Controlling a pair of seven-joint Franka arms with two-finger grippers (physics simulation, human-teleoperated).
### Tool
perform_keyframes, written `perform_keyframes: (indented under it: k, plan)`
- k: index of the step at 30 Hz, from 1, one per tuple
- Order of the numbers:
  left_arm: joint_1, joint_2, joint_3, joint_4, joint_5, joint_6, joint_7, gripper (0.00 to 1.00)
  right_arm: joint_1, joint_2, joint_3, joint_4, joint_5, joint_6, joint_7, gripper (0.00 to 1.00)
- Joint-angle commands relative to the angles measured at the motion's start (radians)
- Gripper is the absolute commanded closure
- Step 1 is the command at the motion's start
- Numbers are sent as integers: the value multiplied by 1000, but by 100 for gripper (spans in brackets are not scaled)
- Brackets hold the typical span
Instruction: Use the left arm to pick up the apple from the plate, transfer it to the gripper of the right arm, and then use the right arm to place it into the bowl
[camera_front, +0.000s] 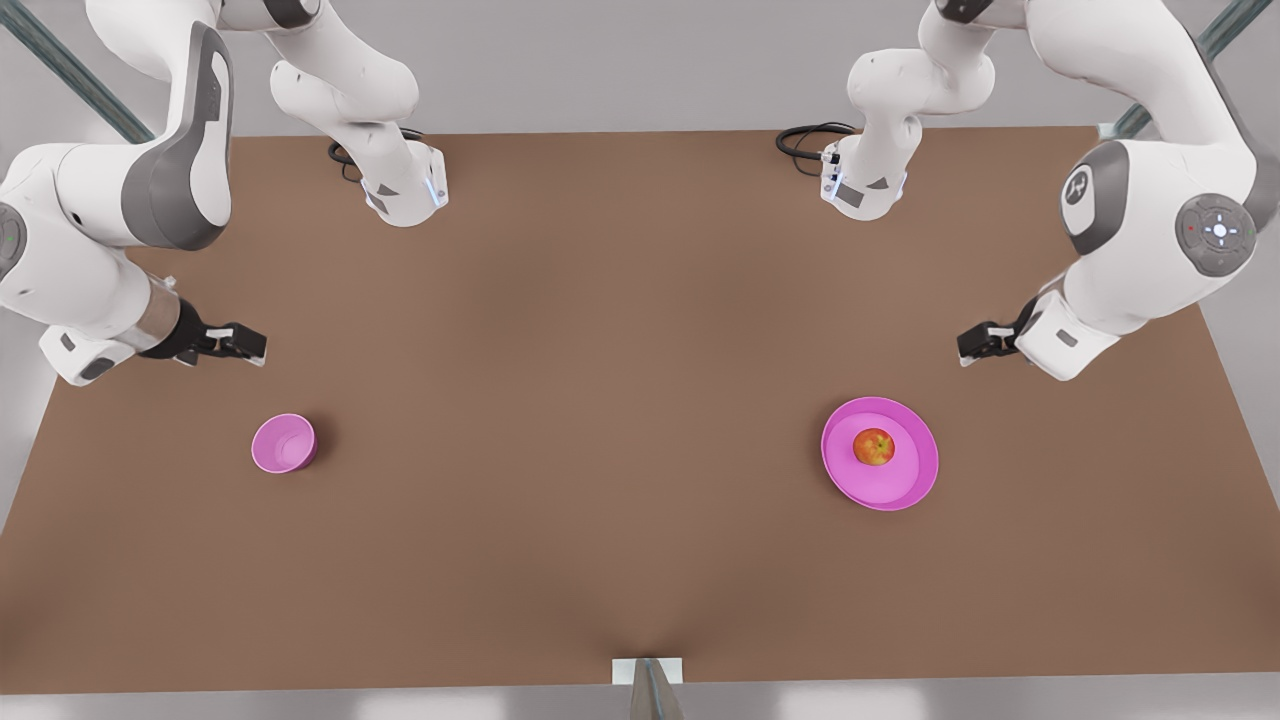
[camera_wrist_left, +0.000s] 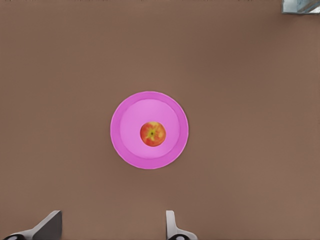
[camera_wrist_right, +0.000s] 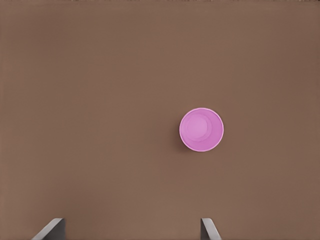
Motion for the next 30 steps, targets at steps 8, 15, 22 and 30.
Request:
perform_keyframes:
  k: [8, 15, 22, 30]
  plan:
    - [-46, 157, 2, -234, 22, 509, -185, 0, -1, 0, 0, 0, 3, 27, -7, 0]
    - [-43, 215, 2, -363, 18, 641, -194, 0, -1, 0, 0, 0, 6, 27, -7, 0]
    - [-46, 249, 0, -481, 16, 792, -217, 0, 1, 4, 1, 0, 6, 27, -5, 0]
    - [-52, 366, 0, -481, 15, 929, -217, 0, 1, 5, 1, 0, 6, 27, -5, 0]
